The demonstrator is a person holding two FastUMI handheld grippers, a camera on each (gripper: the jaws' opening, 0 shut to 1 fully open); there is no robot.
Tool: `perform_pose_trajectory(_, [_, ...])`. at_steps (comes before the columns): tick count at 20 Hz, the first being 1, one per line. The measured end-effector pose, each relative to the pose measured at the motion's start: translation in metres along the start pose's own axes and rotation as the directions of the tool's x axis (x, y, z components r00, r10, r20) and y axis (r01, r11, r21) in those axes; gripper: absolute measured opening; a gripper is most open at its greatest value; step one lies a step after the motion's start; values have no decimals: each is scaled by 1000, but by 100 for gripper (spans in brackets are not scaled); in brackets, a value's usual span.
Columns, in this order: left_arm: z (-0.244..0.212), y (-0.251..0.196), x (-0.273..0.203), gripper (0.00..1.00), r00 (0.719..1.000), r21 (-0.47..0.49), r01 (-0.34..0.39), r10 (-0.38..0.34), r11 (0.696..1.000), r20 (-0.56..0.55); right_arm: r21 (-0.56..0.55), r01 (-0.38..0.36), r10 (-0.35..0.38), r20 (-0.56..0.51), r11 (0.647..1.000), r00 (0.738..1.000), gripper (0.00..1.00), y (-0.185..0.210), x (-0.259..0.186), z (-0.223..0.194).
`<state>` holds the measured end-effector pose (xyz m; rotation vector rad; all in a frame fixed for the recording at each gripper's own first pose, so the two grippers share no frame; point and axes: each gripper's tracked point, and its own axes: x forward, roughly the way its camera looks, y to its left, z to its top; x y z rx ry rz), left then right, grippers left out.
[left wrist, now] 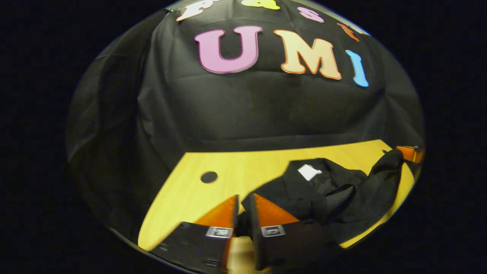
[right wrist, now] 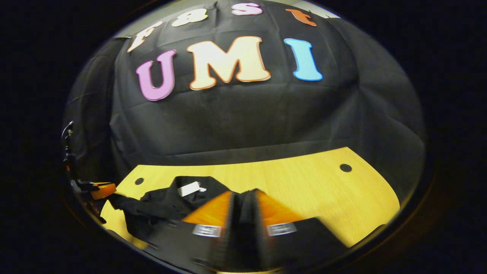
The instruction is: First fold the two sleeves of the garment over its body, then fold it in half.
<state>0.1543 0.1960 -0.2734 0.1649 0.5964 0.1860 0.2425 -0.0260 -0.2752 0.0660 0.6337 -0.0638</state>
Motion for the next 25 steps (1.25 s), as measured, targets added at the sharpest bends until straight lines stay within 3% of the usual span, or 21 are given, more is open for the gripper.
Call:
perform_pose_trajectory(2, [22,2,-15,67,995,-38,-19,23,999,100,4,38,-38,74,999,997,92,-5,-16,21])
perform_pose_trajectory(3, [40,-2,-24,89,987,-77,4,9,997,162,-11,41,-39,127,999,991,99,-3,-30,32])
perform_pose_trajectory(4, [54,-2,-36,93,979,-97,7,13,995,204,-30,40,-35,165,999,986,98,0,-46,39])
perform_pose_trajectory(10, [107,-9,-122,93,925,-105,19,22,994,379,-83,11,22,383,996,923,97,11,-161,60])
perform_pose_trajectory(14, [115,-19,-188,96,901,-110,7,42,994,431,-93,-34,70,415,995,907,94,4,-220,43])
perform_pose_trajectory(16, [118,-28,-222,92,892,-99,3,42,995,449,-89,-49,82,424,995,902,96,-5,-247,32])
perform_pose_trajectory(17, [120,-34,-239,96,889,-87,-1,41,996,457,-86,-59,90,427,995,900,96,-9,-260,26])
perform_pose_trajectory(20, [130,-55,-284,96,873,-81,25,18,996,487,-82,-77,104,421,994,901,94,-23,-301,9])
perform_pose_trajectory(21, [134,-62,-298,92,866,-84,33,14,996,499,-80,-76,103,430,994,897,96,-29,-316,6])
perform_pose_trajectory(23, [136,-72,-320,96,856,-97,47,10,994,518,-82,-70,100,450,994,887,94,-39,-345,0])
perform_pose_trajectory(25, [137,-85,-338,92,849,-104,61,3,993,529,-80,-79,107,461,994,881,96,-44,-367,-7])
